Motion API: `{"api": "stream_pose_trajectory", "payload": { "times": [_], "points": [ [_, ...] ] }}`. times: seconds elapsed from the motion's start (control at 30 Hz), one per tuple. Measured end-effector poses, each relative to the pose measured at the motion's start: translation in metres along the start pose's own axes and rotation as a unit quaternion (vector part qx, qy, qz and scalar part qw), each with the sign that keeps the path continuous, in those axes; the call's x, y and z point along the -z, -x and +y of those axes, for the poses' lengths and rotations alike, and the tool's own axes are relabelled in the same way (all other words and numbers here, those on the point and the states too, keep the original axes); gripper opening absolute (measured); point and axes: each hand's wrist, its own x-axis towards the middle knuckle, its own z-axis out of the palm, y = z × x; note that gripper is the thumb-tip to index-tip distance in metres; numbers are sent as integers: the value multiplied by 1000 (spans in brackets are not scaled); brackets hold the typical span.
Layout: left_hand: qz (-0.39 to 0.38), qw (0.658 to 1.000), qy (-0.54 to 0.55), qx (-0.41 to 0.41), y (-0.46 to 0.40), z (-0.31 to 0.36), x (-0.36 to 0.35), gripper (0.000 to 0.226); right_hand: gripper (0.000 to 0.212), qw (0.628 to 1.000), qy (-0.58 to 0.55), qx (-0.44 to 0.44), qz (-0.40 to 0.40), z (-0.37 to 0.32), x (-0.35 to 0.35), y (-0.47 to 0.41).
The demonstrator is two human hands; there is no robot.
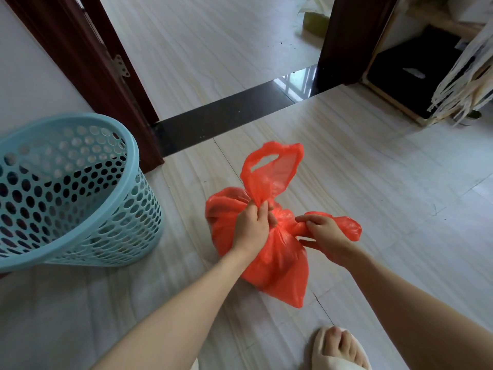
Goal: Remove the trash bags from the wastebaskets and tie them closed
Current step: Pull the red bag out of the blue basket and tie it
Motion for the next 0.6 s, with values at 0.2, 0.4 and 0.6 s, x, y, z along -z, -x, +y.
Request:
{"api": "stream_pose_trajectory", "payload": {
  "times": [0.2,0.4,0.6],
  "points": [
    [-67,958,-277,25,-2,3,-2,28,27,979,-195,-50,-38,-12,5,3],
    [-144,892,-425,61,-1,-5,-9,84,43,971,-210,-24,-109,-37,14,12],
    [-110,859,-495,73,0,-23,-6,62,17,912,-300,81,-267,-90,25,29]
  ]
}}
